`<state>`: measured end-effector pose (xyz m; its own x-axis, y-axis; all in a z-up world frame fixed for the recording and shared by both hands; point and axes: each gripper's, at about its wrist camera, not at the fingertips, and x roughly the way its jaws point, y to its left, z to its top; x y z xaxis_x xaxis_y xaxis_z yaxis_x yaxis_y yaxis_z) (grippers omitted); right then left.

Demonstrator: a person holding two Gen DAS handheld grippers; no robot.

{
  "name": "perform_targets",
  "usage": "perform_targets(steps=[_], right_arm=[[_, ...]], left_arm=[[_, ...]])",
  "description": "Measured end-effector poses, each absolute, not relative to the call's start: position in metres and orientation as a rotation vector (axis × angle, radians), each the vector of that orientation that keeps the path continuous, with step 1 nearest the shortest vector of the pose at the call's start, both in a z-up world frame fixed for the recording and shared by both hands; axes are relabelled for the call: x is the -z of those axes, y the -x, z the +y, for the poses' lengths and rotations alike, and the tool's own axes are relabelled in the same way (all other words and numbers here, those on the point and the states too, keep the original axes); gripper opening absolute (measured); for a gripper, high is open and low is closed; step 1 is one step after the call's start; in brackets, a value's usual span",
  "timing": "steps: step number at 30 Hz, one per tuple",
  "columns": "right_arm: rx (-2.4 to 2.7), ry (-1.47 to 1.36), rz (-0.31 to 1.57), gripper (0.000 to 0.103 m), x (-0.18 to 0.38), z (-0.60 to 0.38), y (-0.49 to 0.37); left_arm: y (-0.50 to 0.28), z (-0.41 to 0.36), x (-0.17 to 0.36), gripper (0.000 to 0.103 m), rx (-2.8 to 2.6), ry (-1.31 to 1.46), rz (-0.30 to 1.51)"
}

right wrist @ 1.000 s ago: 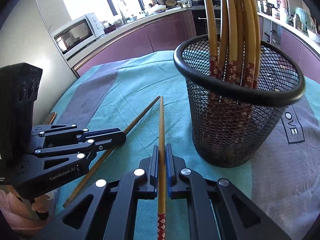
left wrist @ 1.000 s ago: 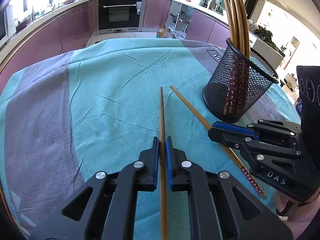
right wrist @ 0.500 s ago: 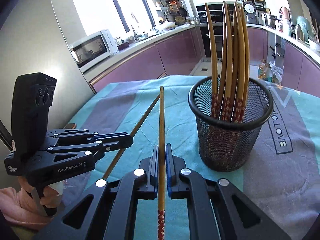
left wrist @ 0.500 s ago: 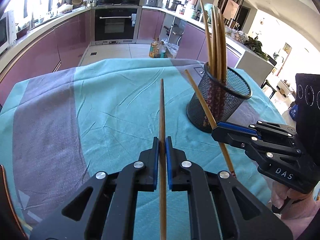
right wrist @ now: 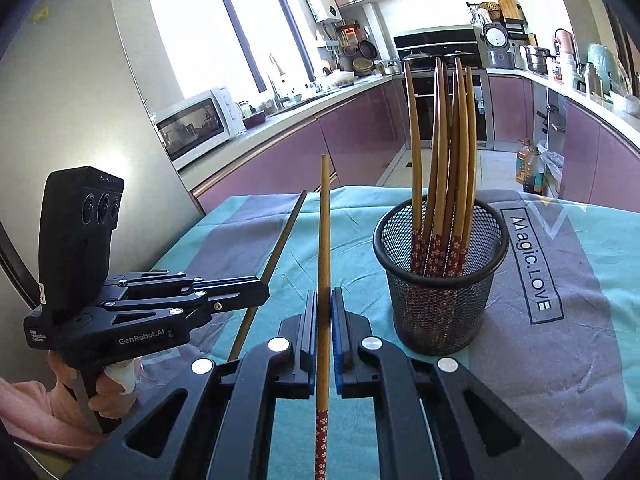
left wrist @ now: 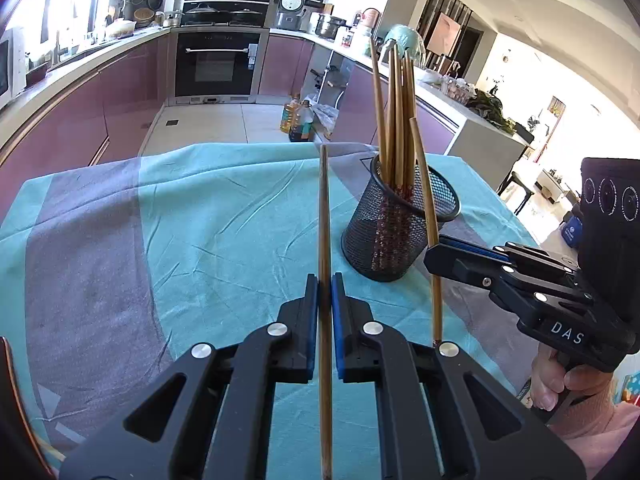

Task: Organize utensils
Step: 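Lift both chopsticks upright and carry them over the mesh holder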

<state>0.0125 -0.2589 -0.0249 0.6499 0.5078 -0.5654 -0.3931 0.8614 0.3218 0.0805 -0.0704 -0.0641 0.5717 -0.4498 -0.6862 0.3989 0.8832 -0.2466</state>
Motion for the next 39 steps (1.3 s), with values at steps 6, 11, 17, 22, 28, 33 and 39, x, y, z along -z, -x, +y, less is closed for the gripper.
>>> perform_targets(steps=[6, 11, 17, 22, 28, 33, 39], right_arm=[[-0.513, -0.184, 0.664, 0.006, 0.017, -0.265, -0.007], [-0.51, -0.191, 0.644, 0.006, 0.012, -0.271, -0.007], [-0.508, -0.196, 0.625, 0.006, 0.006, -0.276, -0.007], [-0.505, -0.198, 0.611, 0.006, 0.002, -0.277, -0.007], [-0.499, -0.201, 0.592, 0.006, -0.004, -0.283, -0.008], [-0.495, -0.197, 0.578, 0.006, -0.008, -0.285, -0.008], [-0.487, -0.194, 0.566, 0.006, -0.012, -0.288, -0.009]], left_arm=[[-0.078, -0.072, 0.057, 0.007, 0.517, 0.075, 0.809], [-0.078, -0.073, 0.052, 0.007, 0.529, 0.081, 0.796], [-0.077, -0.073, 0.046, 0.007, 0.545, 0.094, 0.782], [-0.076, -0.072, 0.042, 0.007, 0.554, 0.102, 0.773], [-0.079, -0.071, 0.038, 0.007, 0.561, 0.106, 0.753], [-0.079, -0.074, 0.031, 0.007, 0.568, 0.101, 0.738], [-0.078, -0.076, 0.026, 0.007, 0.574, 0.096, 0.721]])
